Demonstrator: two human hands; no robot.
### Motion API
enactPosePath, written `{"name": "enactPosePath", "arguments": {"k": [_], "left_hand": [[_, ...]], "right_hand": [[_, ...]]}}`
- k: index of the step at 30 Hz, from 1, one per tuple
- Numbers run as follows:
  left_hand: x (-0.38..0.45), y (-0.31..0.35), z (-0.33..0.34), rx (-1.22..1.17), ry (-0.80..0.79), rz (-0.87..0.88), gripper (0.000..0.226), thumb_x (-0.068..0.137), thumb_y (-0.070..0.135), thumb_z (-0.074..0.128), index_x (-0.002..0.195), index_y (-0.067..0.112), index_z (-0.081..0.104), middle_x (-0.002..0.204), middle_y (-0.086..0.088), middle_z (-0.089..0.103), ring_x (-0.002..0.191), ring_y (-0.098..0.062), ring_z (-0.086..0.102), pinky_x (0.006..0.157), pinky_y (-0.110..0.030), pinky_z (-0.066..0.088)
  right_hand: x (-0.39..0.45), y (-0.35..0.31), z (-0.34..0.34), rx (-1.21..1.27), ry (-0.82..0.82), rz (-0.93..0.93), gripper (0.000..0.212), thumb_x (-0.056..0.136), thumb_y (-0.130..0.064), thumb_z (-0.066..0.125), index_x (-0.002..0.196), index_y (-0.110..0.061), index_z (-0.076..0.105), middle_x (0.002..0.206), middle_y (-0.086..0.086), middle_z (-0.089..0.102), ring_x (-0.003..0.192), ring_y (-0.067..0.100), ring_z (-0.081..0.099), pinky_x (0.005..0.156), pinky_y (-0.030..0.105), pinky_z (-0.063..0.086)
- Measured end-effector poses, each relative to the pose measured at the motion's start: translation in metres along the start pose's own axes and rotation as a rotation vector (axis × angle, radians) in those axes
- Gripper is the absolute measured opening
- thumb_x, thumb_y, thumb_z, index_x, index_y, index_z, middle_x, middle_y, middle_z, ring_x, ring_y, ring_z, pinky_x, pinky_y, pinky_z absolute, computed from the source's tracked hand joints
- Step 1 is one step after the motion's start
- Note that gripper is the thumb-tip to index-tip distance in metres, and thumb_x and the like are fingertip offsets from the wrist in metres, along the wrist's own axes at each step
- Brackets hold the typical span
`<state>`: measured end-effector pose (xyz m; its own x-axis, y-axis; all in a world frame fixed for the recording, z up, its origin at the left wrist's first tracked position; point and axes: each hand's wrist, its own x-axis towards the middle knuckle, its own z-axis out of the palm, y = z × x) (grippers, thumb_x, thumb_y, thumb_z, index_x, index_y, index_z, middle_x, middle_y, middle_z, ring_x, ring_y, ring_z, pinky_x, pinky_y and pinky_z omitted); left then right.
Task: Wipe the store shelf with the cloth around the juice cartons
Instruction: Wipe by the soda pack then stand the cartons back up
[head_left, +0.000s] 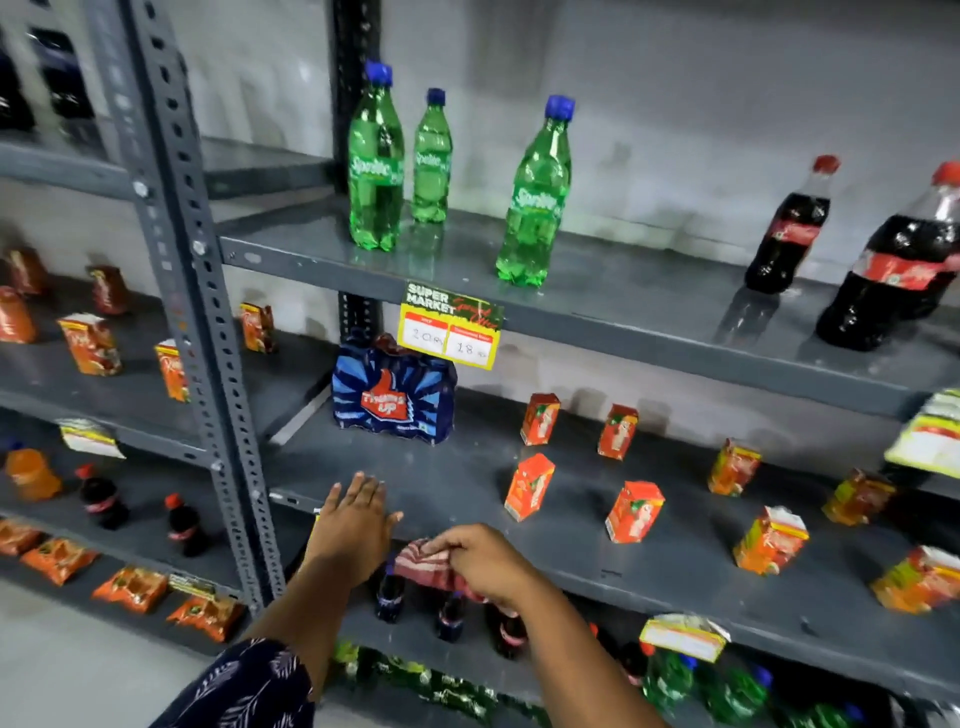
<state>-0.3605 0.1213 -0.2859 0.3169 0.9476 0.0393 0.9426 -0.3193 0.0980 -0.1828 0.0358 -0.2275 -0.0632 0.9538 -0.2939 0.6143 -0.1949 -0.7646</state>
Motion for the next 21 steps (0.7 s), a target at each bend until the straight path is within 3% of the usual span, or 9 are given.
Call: {"name": "enactPosePath", "arguments": {"k": [2,5,8,11,14,16,18,21], "left_hand": [[-0.008,-0.010,0.003,0.009,0.023,-0.063,0.061,0.099,0.044,0.020,0.149,0.010,0.017,0.159,-0.006,0.017,0.148,-0.021,0.003,0.119,-0.041,0.001],[-0.023,-0.027,0.006,0.059,-0.021,-0.102,0.060,0.100,0.044,0.018,0.150,0.013,0.012,0.161,-0.004,0.011,0.148,-0.020,-0.001,0.119,-0.040,-0.001],[-0.023,-0.044,0.001,0.058,-0.003,-0.118,0.061,0.099,0.046,0.015,0.151,0.012,0.009,0.161,-0.004,0.008,0.148,-0.020,-0.003,0.119,-0.039,-0.002],[-0.013,-0.064,-0.003,0.006,0.044,-0.122,0.062,0.099,0.045,0.014,0.150,0.011,0.007,0.161,-0.004,0.006,0.147,-0.020,-0.005,0.119,-0.039,-0.004],[-0.002,-0.088,-0.001,-0.017,0.043,-0.066,0.065,0.097,0.048,0.010,0.150,0.011,0.005,0.161,-0.005,0.004,0.147,-0.020,-0.005,0.119,-0.036,-0.004],[0.007,-0.100,0.001,-0.065,0.053,-0.029,0.070,0.094,0.052,0.005,0.150,0.010,0.006,0.160,-0.006,0.003,0.147,-0.020,-0.004,0.117,-0.031,-0.007],[0.019,-0.111,0.005,-0.107,0.049,0.029,0.067,0.097,0.050,0.012,0.151,0.009,0.007,0.160,-0.008,0.005,0.148,-0.020,-0.002,0.116,-0.029,-0.007],[0.038,-0.115,0.009,-0.164,0.063,0.117,0.065,0.099,0.047,0.019,0.150,0.009,0.010,0.160,-0.008,0.011,0.148,-0.019,0.003,0.119,-0.031,0.001]], "right_hand": [[0.007,-0.008,-0.005,0.075,0.059,-0.071,0.041,0.086,0.003,0.043,0.109,-0.016,0.071,0.081,-0.002,0.070,0.054,-0.004,0.053,0.051,0.012,0.037],[0.022,-0.022,-0.011,0.097,0.187,-0.165,0.040,0.080,-0.003,0.055,0.112,-0.022,0.069,0.109,-0.005,0.069,0.090,0.006,0.062,0.077,0.014,0.045],[0.040,-0.030,-0.016,0.010,0.317,-0.224,0.043,0.074,-0.008,0.060,0.113,-0.025,0.067,0.118,-0.007,0.061,0.106,0.008,0.059,0.089,0.011,0.038],[0.068,-0.023,-0.017,-0.168,0.286,-0.219,0.053,0.076,-0.006,0.057,0.127,-0.022,0.058,0.141,-0.002,0.049,0.129,0.015,0.048,0.106,0.013,0.030],[0.093,-0.001,0.002,-0.365,0.200,-0.088,0.061,0.081,-0.015,0.052,0.141,-0.024,0.043,0.148,0.004,0.044,0.135,0.024,0.044,0.109,0.016,0.031],[0.105,0.013,0.018,-0.426,0.211,-0.008,0.066,0.082,-0.025,0.050,0.146,-0.027,0.034,0.151,0.001,0.040,0.137,0.021,0.042,0.109,0.017,0.031],[0.123,0.013,0.032,-0.413,0.271,0.060,0.071,0.083,-0.037,0.050,0.149,-0.036,0.025,0.155,-0.007,0.033,0.139,0.016,0.037,0.114,0.030,0.032],[0.145,-0.010,0.049,-0.423,0.351,0.121,0.065,0.083,-0.049,0.047,0.144,-0.044,0.027,0.152,-0.008,0.036,0.136,0.021,0.039,0.111,0.044,0.032]]}}
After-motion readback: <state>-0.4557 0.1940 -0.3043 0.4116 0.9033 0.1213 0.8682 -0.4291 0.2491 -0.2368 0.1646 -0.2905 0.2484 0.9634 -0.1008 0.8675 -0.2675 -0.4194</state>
